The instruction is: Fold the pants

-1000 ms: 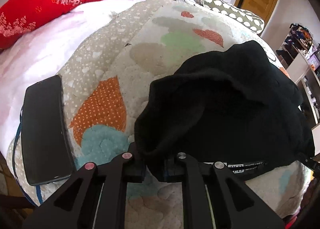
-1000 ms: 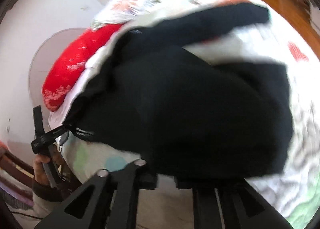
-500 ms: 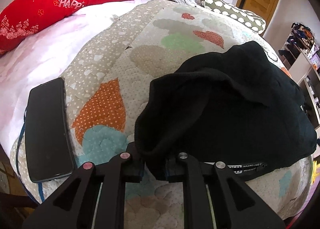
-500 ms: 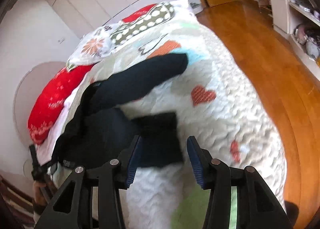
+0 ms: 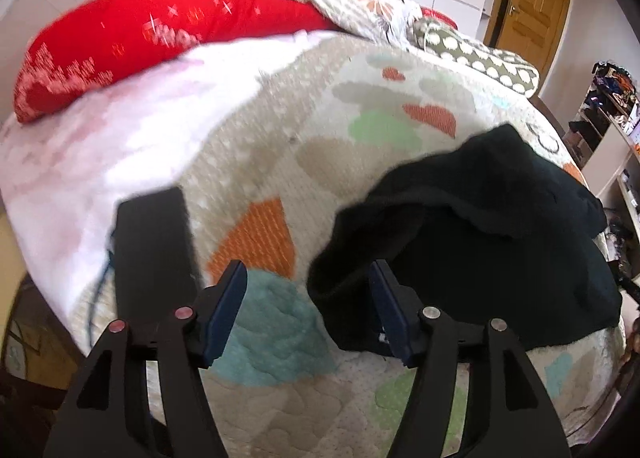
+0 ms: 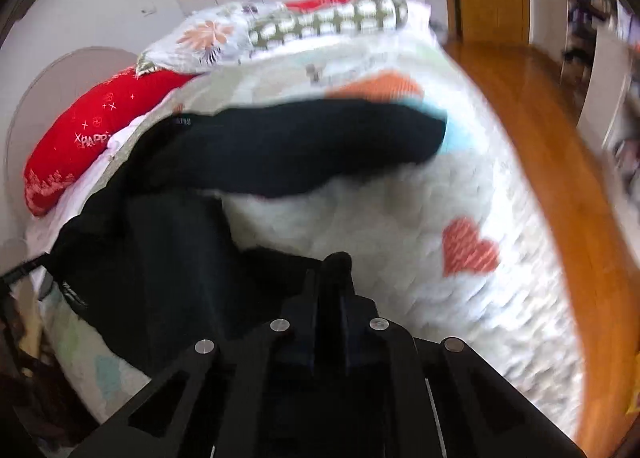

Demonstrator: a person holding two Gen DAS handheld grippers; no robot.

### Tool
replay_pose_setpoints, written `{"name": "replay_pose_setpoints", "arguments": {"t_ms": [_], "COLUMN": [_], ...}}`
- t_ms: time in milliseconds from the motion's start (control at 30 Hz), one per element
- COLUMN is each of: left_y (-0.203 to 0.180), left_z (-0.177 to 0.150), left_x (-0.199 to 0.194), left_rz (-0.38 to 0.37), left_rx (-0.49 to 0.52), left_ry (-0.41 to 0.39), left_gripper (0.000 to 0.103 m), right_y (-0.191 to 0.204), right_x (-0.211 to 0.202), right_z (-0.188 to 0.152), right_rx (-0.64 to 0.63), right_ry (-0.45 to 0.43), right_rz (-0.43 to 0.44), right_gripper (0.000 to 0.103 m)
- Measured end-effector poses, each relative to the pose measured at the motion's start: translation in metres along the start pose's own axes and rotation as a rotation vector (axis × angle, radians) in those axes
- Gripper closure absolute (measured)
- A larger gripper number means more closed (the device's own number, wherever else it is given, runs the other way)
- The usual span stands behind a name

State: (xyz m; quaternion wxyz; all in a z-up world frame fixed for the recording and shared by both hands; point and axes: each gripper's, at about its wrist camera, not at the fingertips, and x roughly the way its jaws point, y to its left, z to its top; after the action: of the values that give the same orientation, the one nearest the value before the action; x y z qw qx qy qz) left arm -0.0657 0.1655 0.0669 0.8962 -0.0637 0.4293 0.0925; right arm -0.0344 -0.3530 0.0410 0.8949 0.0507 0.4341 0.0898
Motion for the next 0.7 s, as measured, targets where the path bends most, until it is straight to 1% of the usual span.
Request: {"name": "replay_pose_setpoints", "arguments": {"t_ms": [67, 133, 233, 267, 300, 333, 367, 400, 433, 467, 533, 600, 700], "left_y": [0.001, -0.001, -0.015, -0.021, -0.027, -0.034, -0.045, -0.051, -0.059, -0.067, -0.079, -0.090, -0.101], "left_z": [0.006, 0.010, 0.009, 0.008, 0.007, 0.005, 0.002, 0.000, -0.002, -0.004, -0.004, -0.003, -0.002], "left_x": [-0.008, -0.014, -0.011, -0.007, -0.005, -0.001, 0.005, 0.008, 0.012, 0.019, 0.027, 0.038, 0.051], "left_rz": [-0.002, -0.034, -0.082, -0.098, -0.110, -0.130, -0.159, -0.171, -0.182, -0.195, -0.211, -0.219, -0.209], "left_rx": [-0.011, -0.025, -0.010, 0.001, 0.010, 0.024, 0.047, 0.060, 0.074, 0.089, 0.099, 0.102, 0.116], "left_ry": [-0.030, -0.050, -0.042, -0.032, -0.023, -0.007, 0.013, 0.024, 0.037, 0.049, 0.063, 0.076, 0.084], "left_gripper": [0.035, 0.031, 0.030, 0.030, 0.030, 0.030, 0.030, 0.030, 0.030, 0.030, 0.030, 0.030, 0.030], "right_y": [-0.007, -0.020, -0.028, -0.028, -0.027, -0.026, -0.025, -0.025, -0.024, -0.021, -0.010, 0.016, 0.064], "right_x": [-0.008, -0.008, 0.010, 0.023, 0.030, 0.029, 0.021, 0.015, 0.004, -0.005, -0.018, -0.020, 0.004], "right_z": [0.007, 0.012, 0.013, 0.011, 0.010, 0.011, 0.013, 0.015, 0.019, 0.023, 0.033, 0.042, 0.058], "right_rx": [0.016, 0.050, 0.053, 0.049, 0.049, 0.049, 0.054, 0.067, 0.096, 0.124, 0.151, 0.138, 0.092], "right_ry": [-0.041, -0.049, -0.029, 0.011, 0.030, 0.020, 0.004, -0.011, -0.032, -0.053, -0.089, -0.089, -0.055], "right_rz": [-0.039, -0.065, -0.113, -0.125, -0.131, -0.142, -0.161, -0.176, -0.186, -0.160, -0.029, 0.137, 0.315], "right_gripper": [0.095, 0.095, 0.095, 0.095, 0.092, 0.090, 0.082, 0.069, 0.065, 0.061, 0.059, 0.047, 0.047]}}
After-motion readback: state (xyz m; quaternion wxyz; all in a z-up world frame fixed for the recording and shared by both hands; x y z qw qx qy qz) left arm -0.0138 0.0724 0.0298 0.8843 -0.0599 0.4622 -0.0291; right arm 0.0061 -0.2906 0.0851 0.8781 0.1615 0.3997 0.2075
